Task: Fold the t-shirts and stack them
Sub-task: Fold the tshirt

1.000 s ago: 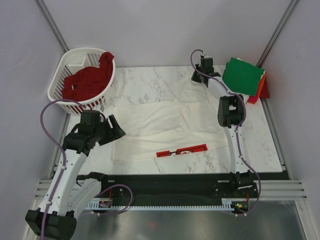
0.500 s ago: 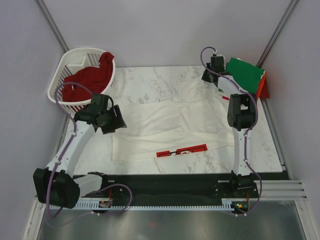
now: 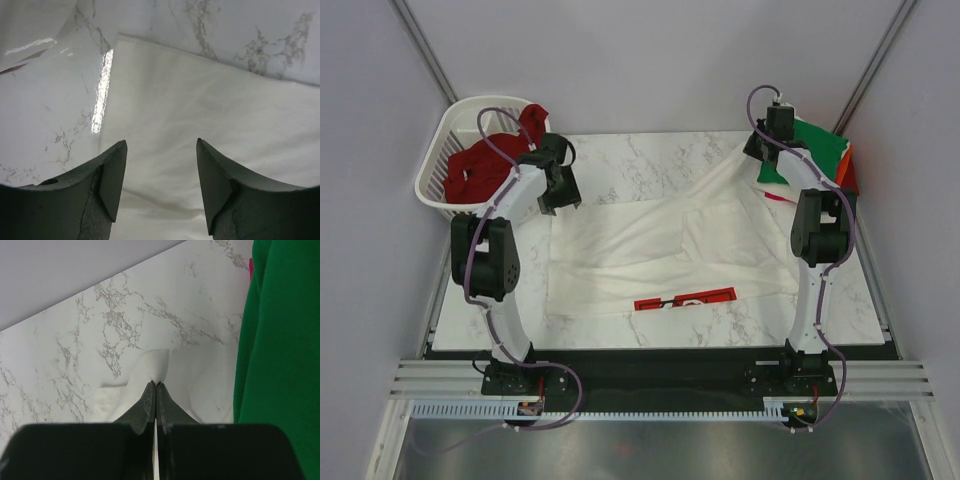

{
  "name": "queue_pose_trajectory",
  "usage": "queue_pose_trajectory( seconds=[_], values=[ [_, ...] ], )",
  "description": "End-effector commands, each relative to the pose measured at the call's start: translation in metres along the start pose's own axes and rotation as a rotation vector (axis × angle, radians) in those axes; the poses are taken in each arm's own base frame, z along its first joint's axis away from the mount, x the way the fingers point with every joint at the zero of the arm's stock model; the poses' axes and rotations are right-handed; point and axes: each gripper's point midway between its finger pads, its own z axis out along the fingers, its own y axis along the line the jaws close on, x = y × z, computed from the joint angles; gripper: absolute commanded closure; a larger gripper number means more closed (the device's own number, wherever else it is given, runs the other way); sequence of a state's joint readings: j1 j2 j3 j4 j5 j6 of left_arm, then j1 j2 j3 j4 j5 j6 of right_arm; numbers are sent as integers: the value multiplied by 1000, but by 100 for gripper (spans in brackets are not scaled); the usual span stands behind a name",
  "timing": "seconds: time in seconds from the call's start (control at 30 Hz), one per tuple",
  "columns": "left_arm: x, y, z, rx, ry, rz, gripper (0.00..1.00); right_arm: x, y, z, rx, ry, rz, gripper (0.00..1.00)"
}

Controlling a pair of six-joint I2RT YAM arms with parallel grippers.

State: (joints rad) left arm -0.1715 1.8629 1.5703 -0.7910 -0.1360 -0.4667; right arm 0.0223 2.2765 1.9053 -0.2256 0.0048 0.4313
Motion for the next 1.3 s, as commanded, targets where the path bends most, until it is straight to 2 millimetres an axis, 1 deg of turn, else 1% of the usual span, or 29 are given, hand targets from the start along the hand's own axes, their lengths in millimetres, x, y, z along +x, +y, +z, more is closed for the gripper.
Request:
queue_pose_trajectory(
  seconds=[0.0,0.03,0.07,0.1,0.13,0.17,0.2,0.27,0.33,0.37,0.4,0.53,0.57,0.63,0.7,0.73,0.77,0.8,0.83,0.93,0.97,1.03,1.07,1.13,1.17,1.2,1.23,1.27],
  values=[
    [-11,16,17,-127,-20,-6,36,-37,28,-26,-107,-70,33,100],
    [-7,19,29,-157,1,-8,36,-36,31,-26,-121,-63,43,100],
    [-12,19,31,-167,-9,-16,36,-33,34,-26,-139,-51,46,100],
    [-12,19,37,-173,1,-17,36,-30,34,-25,-142,-45,48,100],
    [-8,18,49,-180,24,-12,36,-28,32,-25,-139,-40,48,100],
    [-14,14,51,-170,17,-16,36,-27,32,-25,-136,-41,45,100],
    [-15,10,54,-160,21,-18,36,-28,28,-26,-119,-48,42,100],
    [-20,9,61,-167,16,-18,36,-28,23,-25,-96,-51,33,100],
    [-26,13,64,-199,-3,-5,36,-28,15,-25,-83,-51,39,100],
    [-25,16,69,-217,0,6,36,-27,15,-24,-83,-47,44,100],
    [-27,20,70,-238,-9,5,36,-26,15,-24,-85,-44,47,100],
    [-26,29,76,-279,-12,-2,35,-21,17,-22,-101,-28,49,100],
    [-25,29,78,-282,-6,-6,35,-20,16,-21,-103,-24,52,100],
    [-21,26,85,-272,10,-13,30,-17,16,-21,-104,-16,53,100],
    [-14,21,95,-253,39,-20,24,-16,17,-23,-107,-15,55,100],
    [-17,18,96,-240,37,-24,22,-14,17,-23,-108,-10,53,100],
    [-16,12,98,-215,47,-33,21,-15,17,-24,-109,-12,53,100],
    [-12,12,104,-215,61,-32,21,-15,17,-24,-112,-11,55,100],
    [-14,10,105,-211,59,-39,21,-15,17,-25,-113,-12,56,100],
    [-9,9,115,-210,76,-55,26,-15,18,-26,-115,-11,56,100],
    [-7,8,117,-209,80,-59,29,-16,19,-28,-118,-13,52,100],
    [1,11,123,-222,98,-66,32,-17,19,-28,-117,-15,53,100],
    [0,14,123,-236,90,-68,38,-18,20,-29,-121,-15,54,100],
    [0,15,122,-240,90,-64,42,-16,20,-29,-122,-11,56,100],
    [0,15,122,-238,93,-62,47,-17,20,-29,-125,-13,57,100],
    [-1,14,120,-236,86,-64,55,-16,21,-30,-127,-10,57,100],
    [3,17,120,-246,95,-78,55,-15,20,-29,-126,-7,59,100],
    [4,16,116,-244,92,-84,55,-17,21,-31,-128,-11,57,100]
  ],
)
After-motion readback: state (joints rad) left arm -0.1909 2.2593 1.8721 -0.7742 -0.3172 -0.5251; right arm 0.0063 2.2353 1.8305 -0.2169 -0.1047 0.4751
